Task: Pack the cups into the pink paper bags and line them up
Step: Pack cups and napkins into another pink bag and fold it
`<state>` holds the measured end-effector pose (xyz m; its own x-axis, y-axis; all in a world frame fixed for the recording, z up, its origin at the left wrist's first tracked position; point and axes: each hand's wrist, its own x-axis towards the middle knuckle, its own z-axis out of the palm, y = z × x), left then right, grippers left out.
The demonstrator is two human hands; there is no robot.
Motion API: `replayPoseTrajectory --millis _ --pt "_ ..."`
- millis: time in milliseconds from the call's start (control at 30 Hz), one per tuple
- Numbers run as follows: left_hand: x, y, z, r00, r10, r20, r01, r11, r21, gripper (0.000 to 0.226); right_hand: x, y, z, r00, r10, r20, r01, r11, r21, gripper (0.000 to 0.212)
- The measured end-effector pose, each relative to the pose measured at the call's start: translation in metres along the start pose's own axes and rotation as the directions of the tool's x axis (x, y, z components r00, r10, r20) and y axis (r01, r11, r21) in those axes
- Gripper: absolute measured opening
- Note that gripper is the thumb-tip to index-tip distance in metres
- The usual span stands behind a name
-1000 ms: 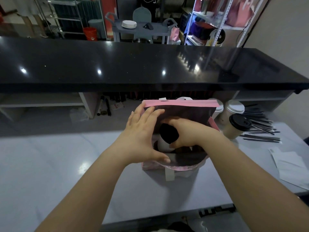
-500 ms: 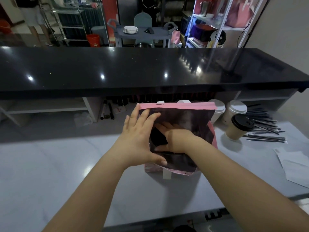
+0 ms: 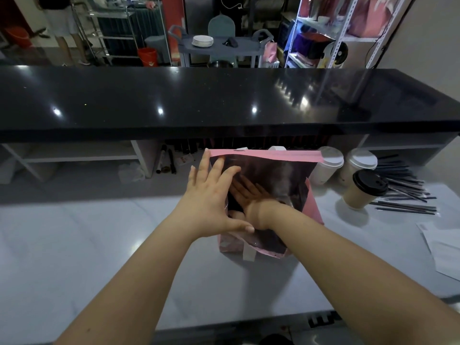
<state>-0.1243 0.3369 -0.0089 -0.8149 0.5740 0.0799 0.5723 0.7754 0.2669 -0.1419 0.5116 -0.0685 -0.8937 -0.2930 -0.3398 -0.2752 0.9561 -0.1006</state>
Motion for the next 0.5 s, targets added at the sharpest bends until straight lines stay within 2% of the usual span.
replayPoseTrajectory --millis 100,200,333,400,500 --pt "0.005 0.000 -0.003 0.999 -0.033 -0.026 0.035 0.998 0.055 0.112 -0.003 0.000 -0.019 0.995 0.009 0.099 -0.004 0.999 -0.046 0.086" --pt "0.007 -0.002 -0.009 0.991 -0.034 -0.130 0.047 0.994 0.101 0.094 -0.018 0.009 -0.056 0.995 0.042 0.090 -0.052 0.993 0.107 0.086" --pt "0.010 0.000 -0.019 0.926 0.024 -0.377 0.028 0.991 0.133 0.060 -0.052 0.025 -0.099 0.985 0.134 -0.109 -0.107 0.969 0.222 0.065" --pt "0.021 0.010 -0.025 0.914 0.024 -0.406 0.036 0.990 0.138 0.047 -0.069 0.031 -0.110 0.963 0.179 -0.203 -0.121 0.955 0.272 0.062" --pt "0.048 0.036 -0.030 0.933 0.016 -0.359 0.023 0.994 0.106 0.041 -0.088 0.042 -0.115 0.891 0.240 -0.385 -0.134 0.950 0.283 0.053"
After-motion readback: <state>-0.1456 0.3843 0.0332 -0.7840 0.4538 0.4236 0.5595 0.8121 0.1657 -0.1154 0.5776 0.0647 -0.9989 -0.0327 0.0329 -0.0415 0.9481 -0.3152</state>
